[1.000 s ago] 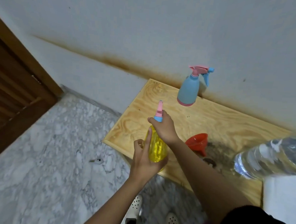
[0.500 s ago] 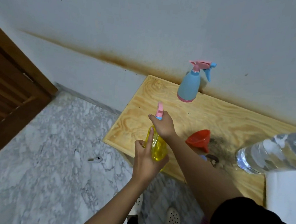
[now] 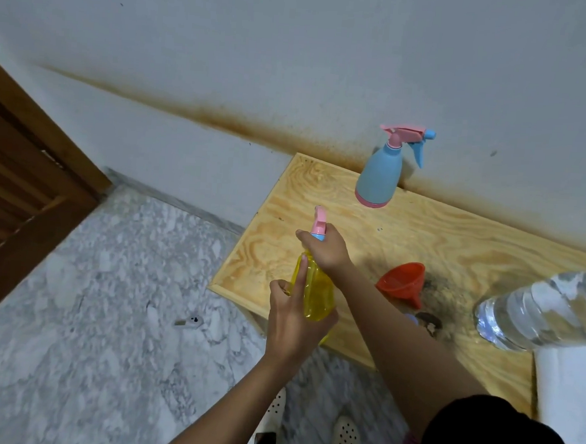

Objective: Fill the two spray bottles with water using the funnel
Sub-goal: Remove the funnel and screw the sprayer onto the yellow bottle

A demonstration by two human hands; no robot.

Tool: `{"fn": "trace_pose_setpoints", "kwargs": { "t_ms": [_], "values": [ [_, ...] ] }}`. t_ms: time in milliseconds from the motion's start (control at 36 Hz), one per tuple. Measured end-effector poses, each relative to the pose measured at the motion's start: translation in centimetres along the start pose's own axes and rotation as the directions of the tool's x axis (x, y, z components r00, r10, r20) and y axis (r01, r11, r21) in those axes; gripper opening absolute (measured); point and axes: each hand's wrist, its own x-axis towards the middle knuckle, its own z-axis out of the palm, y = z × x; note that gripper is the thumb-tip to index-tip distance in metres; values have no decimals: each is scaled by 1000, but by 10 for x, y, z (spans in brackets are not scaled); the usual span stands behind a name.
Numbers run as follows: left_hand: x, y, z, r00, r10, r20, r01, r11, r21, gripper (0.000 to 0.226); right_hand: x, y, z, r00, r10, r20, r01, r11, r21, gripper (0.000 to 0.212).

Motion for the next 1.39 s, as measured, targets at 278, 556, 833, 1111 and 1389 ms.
{"fn": "trace_pose_setpoints", "kwargs": {
  "t_ms": [278, 556, 833, 1111, 1389],
  "values": [
    [9, 0, -4, 999, 39, -3, -39, 999, -15, 112, 1, -11, 1, 997, -11, -71, 12, 1000, 10, 26],
    [24, 5, -15, 995, 99, 22, -98, 994, -49, 100, 2, -27, -15, 998, -37, 57, 34, 998, 43, 32],
    [53, 15, -25, 973, 228, 38, -222, 967, -124, 101, -18, -61, -52, 989, -135, 65, 138, 989, -52, 23],
    [87, 47, -21, 896, 366, 251, -267, 896, -356, 100, -38, -71, -93, 970, -108, -219, 121, 992, 45, 22],
    [120, 109, 26, 761, 522, 384, -393, 843, -367, 92, -45, -57, -149, 728, -223, -648, 273, 962, -25, 24]
  ]
}}
